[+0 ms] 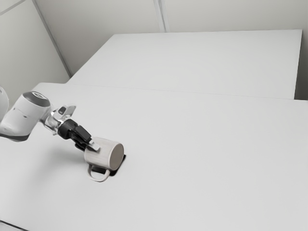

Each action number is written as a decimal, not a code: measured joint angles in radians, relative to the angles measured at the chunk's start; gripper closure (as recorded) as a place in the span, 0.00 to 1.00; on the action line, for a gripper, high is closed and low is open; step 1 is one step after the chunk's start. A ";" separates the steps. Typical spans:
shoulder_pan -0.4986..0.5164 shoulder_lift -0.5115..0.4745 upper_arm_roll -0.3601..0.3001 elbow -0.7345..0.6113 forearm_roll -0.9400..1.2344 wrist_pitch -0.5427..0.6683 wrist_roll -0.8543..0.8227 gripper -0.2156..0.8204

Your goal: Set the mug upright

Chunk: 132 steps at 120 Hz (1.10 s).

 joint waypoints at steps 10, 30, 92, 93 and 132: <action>0.000 -0.003 -0.005 0.000 -0.002 -0.003 0.003 0.73; 0.003 -0.004 -0.018 0.001 -0.003 0.003 0.009 0.84; -0.004 -0.071 -0.074 -0.005 0.012 0.027 0.017 0.92; -0.005 -0.074 -0.077 -0.006 0.014 0.030 0.017 0.92; -0.010 -0.198 -0.278 -0.067 0.243 0.292 -0.012 0.93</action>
